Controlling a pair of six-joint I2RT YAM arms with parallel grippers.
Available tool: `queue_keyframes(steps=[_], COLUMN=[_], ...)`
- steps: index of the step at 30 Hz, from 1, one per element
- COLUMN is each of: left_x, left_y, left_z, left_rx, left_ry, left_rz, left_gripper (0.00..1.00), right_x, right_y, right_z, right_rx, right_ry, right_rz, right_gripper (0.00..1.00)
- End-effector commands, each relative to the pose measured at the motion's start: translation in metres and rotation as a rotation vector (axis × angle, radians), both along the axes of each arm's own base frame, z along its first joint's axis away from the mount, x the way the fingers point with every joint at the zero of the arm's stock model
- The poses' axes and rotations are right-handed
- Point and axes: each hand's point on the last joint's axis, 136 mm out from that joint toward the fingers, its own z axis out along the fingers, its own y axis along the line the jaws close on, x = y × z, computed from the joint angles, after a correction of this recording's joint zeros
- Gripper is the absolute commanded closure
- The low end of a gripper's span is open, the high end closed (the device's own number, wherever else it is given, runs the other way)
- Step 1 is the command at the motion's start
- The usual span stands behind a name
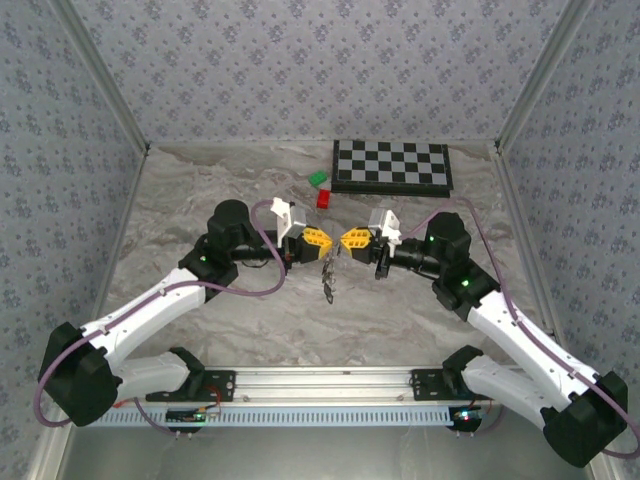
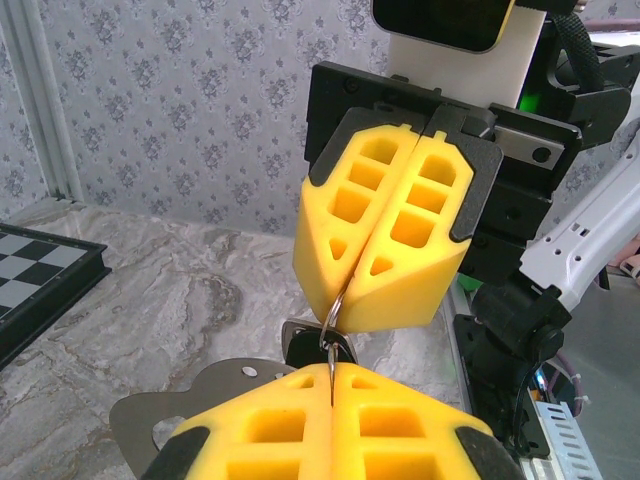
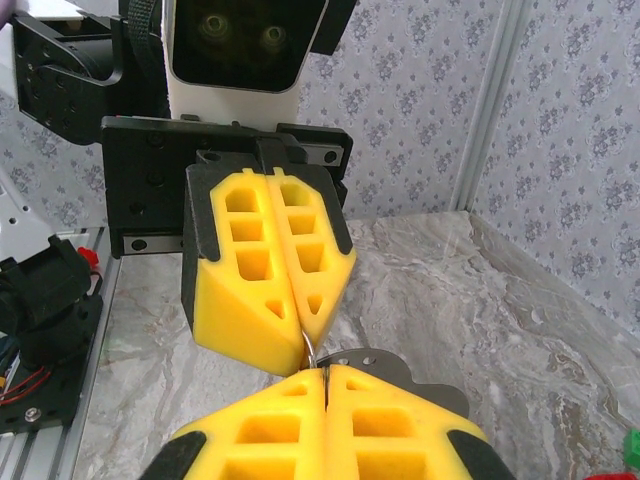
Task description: Put the keys on the keyring
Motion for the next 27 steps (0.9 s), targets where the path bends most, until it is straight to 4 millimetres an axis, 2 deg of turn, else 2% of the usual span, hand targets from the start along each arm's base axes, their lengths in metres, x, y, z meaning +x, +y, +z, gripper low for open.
queue_keyframes(steps=[1,21,27], left_x=[-0.009,-0.007,-0.007], left_y=[0.0,0.0,0.0], left_z=[0.032,0.031,0.032], left_rx=[-0.056,-0.052,-0.052], left_ry=[-0.084,-0.08,-0.084], left_rz=[-0.033,-0.025,-0.024], left_gripper=[1.0,1.0,1.0], right_x=[-0.002,-0.016,-0.014], right_y=[0.001,0.01,0.008], right_z=[0.008,0.005,0.005], right_rx=[0.019,0.002,-0.002], right_ry=[-0.01,0.009,0.004], right_rz=[0.019,0.108,0.086], right_gripper=[1.0,1.0,1.0])
